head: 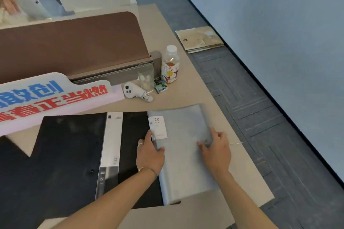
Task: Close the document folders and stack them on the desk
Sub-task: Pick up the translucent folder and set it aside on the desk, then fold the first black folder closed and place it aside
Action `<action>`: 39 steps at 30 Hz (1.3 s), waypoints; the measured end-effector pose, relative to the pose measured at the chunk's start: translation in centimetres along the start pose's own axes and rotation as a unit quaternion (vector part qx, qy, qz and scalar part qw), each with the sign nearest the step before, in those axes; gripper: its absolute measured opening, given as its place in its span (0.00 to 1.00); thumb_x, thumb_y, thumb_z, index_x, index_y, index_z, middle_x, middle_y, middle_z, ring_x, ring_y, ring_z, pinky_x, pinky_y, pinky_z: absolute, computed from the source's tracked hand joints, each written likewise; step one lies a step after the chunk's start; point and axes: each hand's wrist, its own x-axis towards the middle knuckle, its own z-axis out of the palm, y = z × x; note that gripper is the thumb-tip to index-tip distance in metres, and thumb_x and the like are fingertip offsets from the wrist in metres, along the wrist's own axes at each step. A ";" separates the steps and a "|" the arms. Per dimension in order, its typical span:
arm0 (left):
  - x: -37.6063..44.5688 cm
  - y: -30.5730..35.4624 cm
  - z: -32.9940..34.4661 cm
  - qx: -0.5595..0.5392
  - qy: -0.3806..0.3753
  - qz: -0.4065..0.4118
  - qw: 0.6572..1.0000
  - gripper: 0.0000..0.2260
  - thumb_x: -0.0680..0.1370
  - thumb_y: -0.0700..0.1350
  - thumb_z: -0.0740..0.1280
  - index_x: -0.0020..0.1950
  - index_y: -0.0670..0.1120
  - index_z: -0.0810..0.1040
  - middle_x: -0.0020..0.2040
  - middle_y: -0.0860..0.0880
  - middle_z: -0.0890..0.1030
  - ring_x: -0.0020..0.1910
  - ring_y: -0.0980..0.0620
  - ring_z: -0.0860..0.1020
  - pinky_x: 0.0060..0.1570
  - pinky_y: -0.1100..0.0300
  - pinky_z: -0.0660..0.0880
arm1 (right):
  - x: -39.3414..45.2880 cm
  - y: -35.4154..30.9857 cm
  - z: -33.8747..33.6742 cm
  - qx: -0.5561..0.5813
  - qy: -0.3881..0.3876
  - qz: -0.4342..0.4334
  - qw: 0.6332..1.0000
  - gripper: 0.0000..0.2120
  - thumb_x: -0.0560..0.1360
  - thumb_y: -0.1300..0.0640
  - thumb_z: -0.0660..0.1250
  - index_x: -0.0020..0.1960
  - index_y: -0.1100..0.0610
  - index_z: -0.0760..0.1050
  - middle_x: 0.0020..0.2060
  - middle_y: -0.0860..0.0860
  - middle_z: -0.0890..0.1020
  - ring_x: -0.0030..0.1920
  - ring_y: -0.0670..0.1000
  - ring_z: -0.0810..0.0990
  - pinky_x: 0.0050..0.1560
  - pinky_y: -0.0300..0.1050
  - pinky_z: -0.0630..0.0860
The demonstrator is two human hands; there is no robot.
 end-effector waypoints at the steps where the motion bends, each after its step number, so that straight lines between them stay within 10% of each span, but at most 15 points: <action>1: 0.1 -0.1 0.2 0.022 0.006 0.001 1.000 0.34 0.75 0.45 0.71 0.78 0.57 0.61 0.69 0.44 0.70 0.69 0.42 0.72 0.64 0.45 0.75 | 0.1 0.3 0.3 -0.004 -0.002 0.003 1.000 0.33 0.71 0.49 0.76 0.74 0.51 0.70 0.56 0.53 0.74 0.53 0.56 0.76 0.44 0.50 0.76; 8: -1.8 -0.2 -3.2 -0.026 0.000 -0.014 1.000 0.31 0.79 0.51 0.66 0.80 0.57 0.57 0.76 0.45 0.67 0.72 0.45 0.71 0.66 0.45 0.75 | -2.0 -2.9 -0.5 -0.060 -0.013 0.005 0.998 0.29 0.74 0.54 0.73 0.73 0.55 0.71 0.72 0.62 0.70 0.69 0.65 0.69 0.64 0.61 0.70; 14: -3.1 -4.7 -11.3 -0.052 0.056 -0.048 0.996 0.26 0.82 0.43 0.62 0.79 0.53 0.62 0.75 0.44 0.70 0.66 0.43 0.77 0.63 0.49 0.76 | -6.4 -13.4 0.0 -0.058 -0.094 -0.115 0.987 0.27 0.80 0.49 0.64 0.77 0.44 0.61 0.79 0.50 0.60 0.78 0.54 0.61 0.75 0.48 0.64; 19: -3.6 -10.3 -18.0 -0.076 0.095 -0.075 0.990 0.25 0.81 0.43 0.64 0.78 0.54 0.63 0.71 0.45 0.72 0.49 0.47 0.83 0.51 0.51 0.82 | -11.5 -20.0 3.5 -0.030 -0.213 -0.157 0.964 0.25 0.81 0.50 0.64 0.77 0.43 0.63 0.74 0.46 0.69 0.74 0.49 0.68 0.72 0.45 0.69; 23: -4.6 -14.6 -22.7 -0.074 0.098 -0.106 0.987 0.24 0.83 0.45 0.61 0.79 0.53 0.61 0.75 0.45 0.69 0.50 0.54 0.79 0.52 0.57 0.80 | -13.5 -22.7 5.8 -0.037 -0.264 -0.140 0.953 0.08 0.80 0.52 0.64 0.57 0.50 0.79 0.51 0.48 0.85 0.50 0.48 0.83 0.51 0.42 0.80; 30: -5.0 -21.2 -26.9 -0.043 0.102 -0.145 0.983 0.24 0.82 0.47 0.62 0.78 0.53 0.63 0.77 0.46 0.65 0.70 0.42 0.73 0.69 0.46 0.73 | -14.5 -25.4 9.8 -0.151 -0.264 -0.107 0.947 0.15 0.79 0.42 0.61 0.51 0.52 0.77 0.44 0.50 0.84 0.44 0.54 0.83 0.42 0.47 0.79; 39: -3.3 -23.0 -28.7 -0.060 0.126 -0.138 0.981 0.22 0.82 0.45 0.63 0.77 0.52 0.66 0.71 0.46 0.73 0.60 0.48 0.78 0.65 0.51 0.77 | -14.2 -24.8 12.8 -0.082 -0.301 -0.087 0.946 0.12 0.72 0.49 0.75 0.39 0.50 0.72 0.37 0.46 0.80 0.37 0.45 0.79 0.38 0.42 0.77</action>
